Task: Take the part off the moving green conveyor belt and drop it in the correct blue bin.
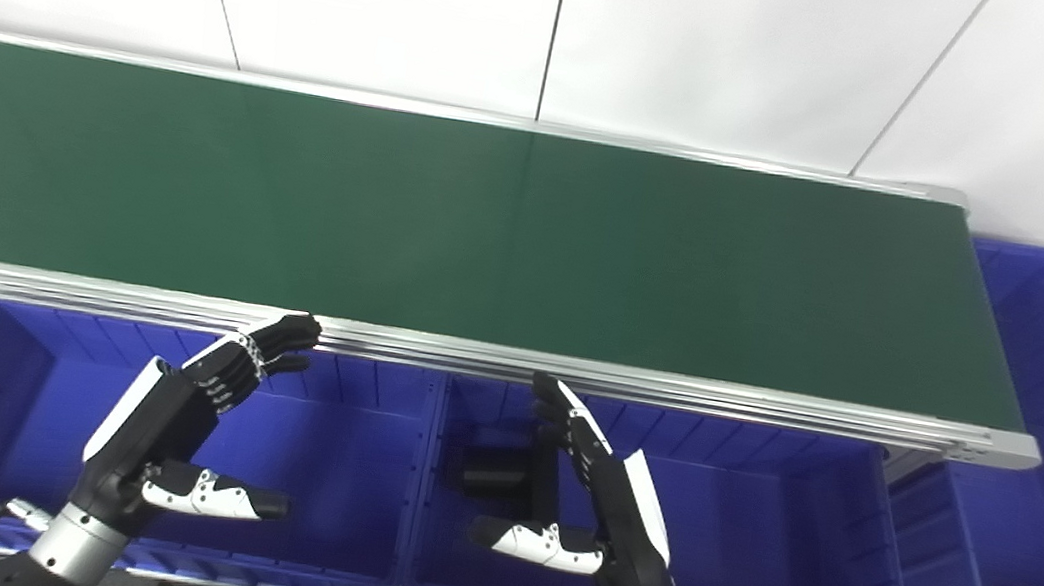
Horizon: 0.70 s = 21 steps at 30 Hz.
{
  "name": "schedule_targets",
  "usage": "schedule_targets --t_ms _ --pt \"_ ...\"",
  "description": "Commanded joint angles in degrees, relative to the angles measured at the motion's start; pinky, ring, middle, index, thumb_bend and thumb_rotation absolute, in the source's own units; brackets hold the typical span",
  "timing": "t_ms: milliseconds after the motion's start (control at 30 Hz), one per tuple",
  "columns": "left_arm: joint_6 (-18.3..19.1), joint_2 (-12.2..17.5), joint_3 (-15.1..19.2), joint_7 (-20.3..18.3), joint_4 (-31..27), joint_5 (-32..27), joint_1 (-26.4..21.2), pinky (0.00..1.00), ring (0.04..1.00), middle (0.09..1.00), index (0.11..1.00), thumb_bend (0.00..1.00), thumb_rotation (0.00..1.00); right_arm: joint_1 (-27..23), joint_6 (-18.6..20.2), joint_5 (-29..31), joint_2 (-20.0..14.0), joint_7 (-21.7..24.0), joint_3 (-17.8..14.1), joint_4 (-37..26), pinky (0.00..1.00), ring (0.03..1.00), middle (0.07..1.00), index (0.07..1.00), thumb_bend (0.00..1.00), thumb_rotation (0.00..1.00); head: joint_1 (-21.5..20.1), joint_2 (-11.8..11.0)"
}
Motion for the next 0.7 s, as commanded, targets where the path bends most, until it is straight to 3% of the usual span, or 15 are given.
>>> schedule_targets --t_ms 0,200,433,467,667 --pt "-1.04 0.55 0.1 0.04 -1.24 -0.5 -0.81 0.83 0.872 0.867 0.845 0.89 0.24 -0.44 -3.37 0.45 0.29 -0.33 0.01 -0.93 0.84 0.883 0.904 0.906 1.0 0.42 0.02 -0.01" --pt "-1.81 0.45 0.04 0.04 -0.75 -0.28 -0.93 0.83 0.868 0.864 0.843 0.89 0.24 -0.4 -3.45 0.37 0.12 -0.26 0.11 -0.84 0.83 0.885 0.908 0.907 1.0 0.42 1.46 -0.38" --pt "-0.53 -1.48 -1.27 1.03 -1.12 1.99 -0.05 0.83 0.866 0.865 0.838 0.93 0.27 0.43 -4.98 1.85 -1.53 0.23 -0.71 -0.97 0.83 0.885 0.909 0.911 1.0 0.4 14.13 -2.7" --pt "-0.11 -2.03 -1.65 1.35 -1.32 2.8 0.23 0.83 0.866 0.866 0.839 0.93 0.27 0.53 -5.38 2.34 -1.98 0.37 -0.94 -0.96 0.83 0.884 0.909 0.911 1.0 0.39 17.51 -3.69" --pt "-0.18 -4.25 -3.06 2.73 -0.78 6.15 0.81 0.81 0.859 0.872 0.838 0.92 0.27 0.77 -6.79 3.04 -3.48 0.58 -1.64 -1.1 0.81 0.871 0.907 0.899 1.0 0.36 22.17 -6.25"
